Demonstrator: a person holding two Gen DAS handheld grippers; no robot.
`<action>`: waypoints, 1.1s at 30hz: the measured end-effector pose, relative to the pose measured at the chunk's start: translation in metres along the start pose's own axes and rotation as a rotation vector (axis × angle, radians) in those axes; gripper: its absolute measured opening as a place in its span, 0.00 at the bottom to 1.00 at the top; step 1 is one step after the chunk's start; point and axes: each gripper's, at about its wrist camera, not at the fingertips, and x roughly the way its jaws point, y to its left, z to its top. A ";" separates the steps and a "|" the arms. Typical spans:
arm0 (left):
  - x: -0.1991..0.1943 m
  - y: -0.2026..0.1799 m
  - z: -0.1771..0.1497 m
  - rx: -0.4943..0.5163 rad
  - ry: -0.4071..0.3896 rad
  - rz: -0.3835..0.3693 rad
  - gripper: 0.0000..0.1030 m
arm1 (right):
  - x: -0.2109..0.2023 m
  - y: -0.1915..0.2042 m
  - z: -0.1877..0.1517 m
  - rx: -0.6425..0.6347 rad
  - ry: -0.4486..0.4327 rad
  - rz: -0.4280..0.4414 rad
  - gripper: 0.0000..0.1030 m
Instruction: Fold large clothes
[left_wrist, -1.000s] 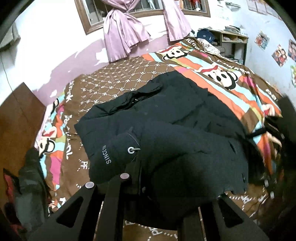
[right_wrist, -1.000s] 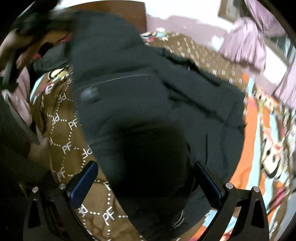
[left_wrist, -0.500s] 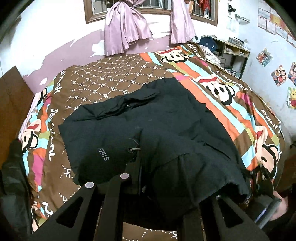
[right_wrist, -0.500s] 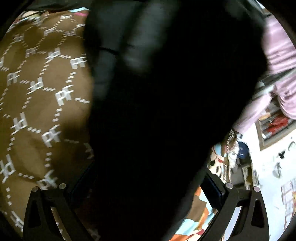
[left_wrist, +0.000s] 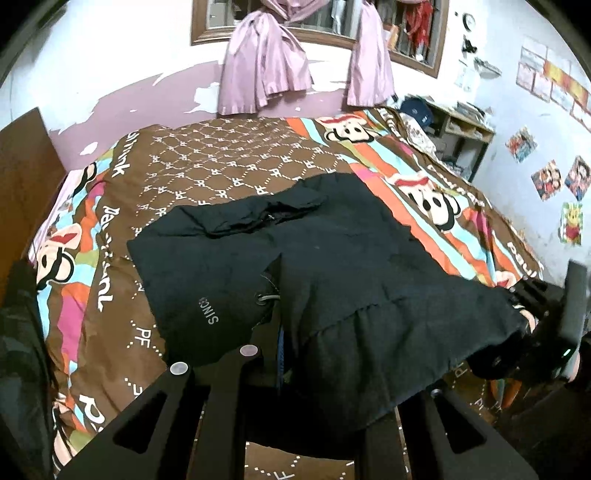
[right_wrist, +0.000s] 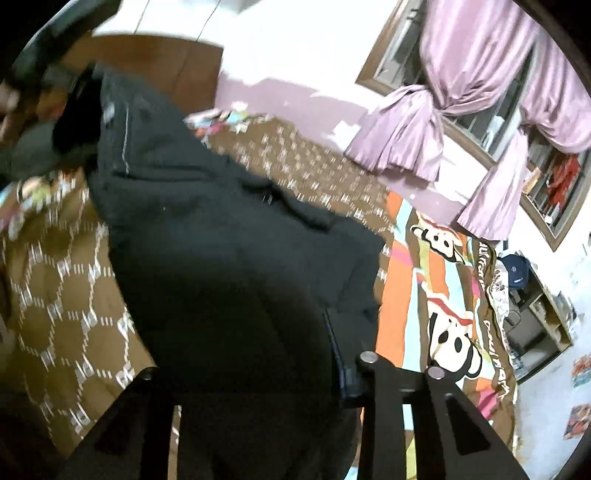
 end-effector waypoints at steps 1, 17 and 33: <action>-0.004 0.003 0.000 -0.012 -0.004 -0.006 0.11 | -0.005 -0.004 0.006 0.023 -0.013 0.022 0.22; -0.064 0.011 -0.024 -0.021 -0.085 -0.058 0.10 | -0.048 -0.034 0.061 0.093 -0.141 0.208 0.12; -0.093 -0.033 -0.112 0.000 0.056 -0.079 0.09 | -0.073 -0.004 0.026 -0.041 -0.068 0.251 0.10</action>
